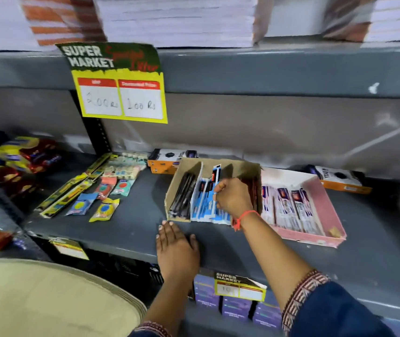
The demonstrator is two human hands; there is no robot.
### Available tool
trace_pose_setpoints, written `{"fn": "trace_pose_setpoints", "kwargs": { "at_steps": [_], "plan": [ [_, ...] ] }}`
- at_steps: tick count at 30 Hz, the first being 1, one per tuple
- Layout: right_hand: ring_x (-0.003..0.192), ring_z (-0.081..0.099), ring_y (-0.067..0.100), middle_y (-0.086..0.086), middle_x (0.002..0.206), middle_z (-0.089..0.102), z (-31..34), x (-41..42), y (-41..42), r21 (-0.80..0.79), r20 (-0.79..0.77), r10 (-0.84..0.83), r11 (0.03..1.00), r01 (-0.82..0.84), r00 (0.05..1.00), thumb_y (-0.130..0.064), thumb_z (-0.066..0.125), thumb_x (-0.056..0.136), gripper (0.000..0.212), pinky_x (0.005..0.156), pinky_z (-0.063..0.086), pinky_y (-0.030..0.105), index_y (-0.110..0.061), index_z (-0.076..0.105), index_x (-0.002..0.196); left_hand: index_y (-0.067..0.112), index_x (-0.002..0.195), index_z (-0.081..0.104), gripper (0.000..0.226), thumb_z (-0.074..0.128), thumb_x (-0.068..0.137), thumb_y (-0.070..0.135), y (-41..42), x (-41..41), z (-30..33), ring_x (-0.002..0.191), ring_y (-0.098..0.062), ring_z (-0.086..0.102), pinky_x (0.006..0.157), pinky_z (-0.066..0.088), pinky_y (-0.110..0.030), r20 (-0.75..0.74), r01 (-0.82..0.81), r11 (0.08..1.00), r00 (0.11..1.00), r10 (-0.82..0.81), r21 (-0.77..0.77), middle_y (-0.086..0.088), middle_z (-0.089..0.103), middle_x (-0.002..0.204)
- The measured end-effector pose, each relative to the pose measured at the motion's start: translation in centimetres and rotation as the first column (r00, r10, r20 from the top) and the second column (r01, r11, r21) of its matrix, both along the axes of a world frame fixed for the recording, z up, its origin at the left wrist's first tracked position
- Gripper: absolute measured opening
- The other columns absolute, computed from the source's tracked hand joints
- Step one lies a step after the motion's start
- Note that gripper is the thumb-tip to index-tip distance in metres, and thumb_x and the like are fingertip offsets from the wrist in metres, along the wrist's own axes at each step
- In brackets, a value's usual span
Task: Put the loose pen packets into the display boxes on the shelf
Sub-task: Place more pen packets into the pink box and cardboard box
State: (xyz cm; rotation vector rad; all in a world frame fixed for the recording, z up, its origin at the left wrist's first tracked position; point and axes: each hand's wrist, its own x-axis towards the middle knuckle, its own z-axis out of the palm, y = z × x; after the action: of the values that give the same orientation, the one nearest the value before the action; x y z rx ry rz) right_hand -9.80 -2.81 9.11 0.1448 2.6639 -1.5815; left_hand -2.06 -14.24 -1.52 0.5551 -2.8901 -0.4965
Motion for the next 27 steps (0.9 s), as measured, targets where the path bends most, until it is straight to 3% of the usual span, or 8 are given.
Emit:
{"fn": "trace_pose_setpoints", "kwargs": {
  "at_steps": [3,8,16,27],
  "plan": [
    [0.103,0.062,0.042,0.03,0.108,0.066,0.5,-1.0,-1.2,0.299,-0.052,0.047,0.954,-0.03,0.998,0.002,0.041,0.085,0.029,0.087,0.05,0.039,0.007,0.065,0.099,-0.004,0.143,0.001,0.068,0.03,0.096,0.036,-1.5,-1.1,0.1,0.145,-0.029,0.004,0.118,0.001,-0.036,0.029,-0.014,1.0,0.999,0.013,0.011,-0.022,0.003,0.156],
    [0.115,0.057,0.041,0.027,0.123,0.06,0.6,-2.5,-2.0,0.553,0.023,0.081,0.829,-0.08,0.996,0.003,0.036,0.089,0.036,0.093,0.048,0.042,0.006,0.057,0.117,-0.002,0.143,0.005,0.069,0.035,0.094,0.035,-1.4,-1.4,-0.3,0.145,-0.028,0.005,0.118,0.0,-0.034,-0.033,-0.009,0.998,0.999,0.012,0.067,-0.021,0.005,0.156],
    [0.117,0.058,0.036,0.021,0.127,0.06,-1.3,-4.5,-3.1,0.646,0.169,0.065,0.746,-0.161,0.983,0.0,0.038,0.091,0.035,0.094,0.048,0.042,0.003,0.058,0.12,-0.001,0.144,0.009,0.07,0.038,0.091,0.035,-1.7,-1.6,-0.9,0.144,-0.029,0.007,0.118,0.001,-0.035,-0.08,-0.001,0.993,0.997,0.01,0.12,-0.021,0.009,0.155],
    [0.109,0.062,0.033,0.017,0.12,0.064,-2.1,-3.3,-3.5,0.787,0.129,0.123,0.591,-0.177,0.984,0.001,0.038,0.091,0.033,0.086,0.052,0.04,0.0,0.061,0.115,-0.002,0.143,0.009,0.071,0.038,0.092,0.036,-1.7,-1.5,-0.8,0.144,-0.03,0.009,0.118,0.002,-0.036,-0.085,0.019,0.991,0.996,-0.008,0.132,-0.021,0.011,0.155]
  ]
}}
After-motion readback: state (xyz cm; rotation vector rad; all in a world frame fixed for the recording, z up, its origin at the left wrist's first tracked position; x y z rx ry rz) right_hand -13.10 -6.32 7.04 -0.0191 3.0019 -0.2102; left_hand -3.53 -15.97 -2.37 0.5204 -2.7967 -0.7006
